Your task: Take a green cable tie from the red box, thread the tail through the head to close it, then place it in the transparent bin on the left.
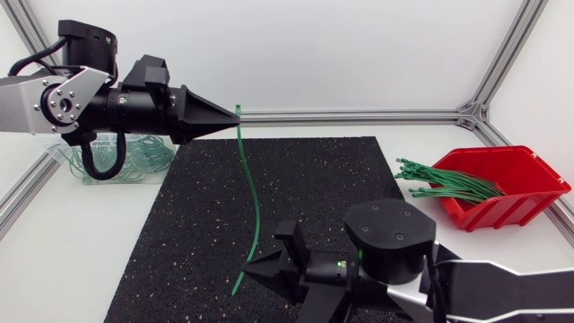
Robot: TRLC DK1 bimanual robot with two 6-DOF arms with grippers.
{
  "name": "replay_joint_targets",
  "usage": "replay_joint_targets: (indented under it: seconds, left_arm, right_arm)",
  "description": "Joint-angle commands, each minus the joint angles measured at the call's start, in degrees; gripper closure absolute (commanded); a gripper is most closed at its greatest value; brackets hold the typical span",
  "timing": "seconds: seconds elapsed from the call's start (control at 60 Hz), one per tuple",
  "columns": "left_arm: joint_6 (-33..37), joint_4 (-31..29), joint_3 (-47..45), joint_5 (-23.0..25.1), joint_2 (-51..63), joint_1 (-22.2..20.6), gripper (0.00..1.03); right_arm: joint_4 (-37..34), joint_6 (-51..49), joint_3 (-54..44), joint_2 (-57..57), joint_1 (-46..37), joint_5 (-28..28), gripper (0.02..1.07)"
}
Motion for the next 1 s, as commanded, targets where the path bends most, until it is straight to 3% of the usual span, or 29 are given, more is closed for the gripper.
replay_joint_targets:
  seconds: [0.0,0.183,0.383,0.517,0.617,0.85,0.983]
  left_arm:
    - [0.5,-0.2,-2.4,0.1,-1.8,-0.4,0.99]
    - [1.0,-0.2,-4.0,-0.3,-3.4,-0.8,0.99]
    - [2.6,0.8,-8.5,-2.2,-7.0,-2.9,0.99]
    - [2.8,2.1,-11.4,-3.3,-9.9,-3.5,0.99]
    - [2.8,2.5,-13.2,-3.6,-11.8,-4.1,0.99]
    - [2.8,3.6,-16.8,-5.7,-16.4,-6.6,0.99]
    - [2.7,4.9,-19.0,-7.3,-18.7,-8.1,0.99]
  right_arm:
    - [-3.6,10.1,0.1,-2.6,0.5,0.1,1.01]
    - [-6.6,19.4,1.1,-3.7,0.3,-0.5,1.01]
    - [-9.0,36.6,3.7,-3.3,0.5,-0.2,1.02]
    - [-15.7,45.1,6.3,-3.5,1.2,-1.8,1.01]
    - [-24.5,50.5,9.9,-4.7,1.2,-5.8,1.01]
    - [-37.8,66.6,16.1,-9.6,3.1,-5.9,1.01]
    - [-46.8,72.8,20.9,-11.7,3.2,-12.1,1.01]
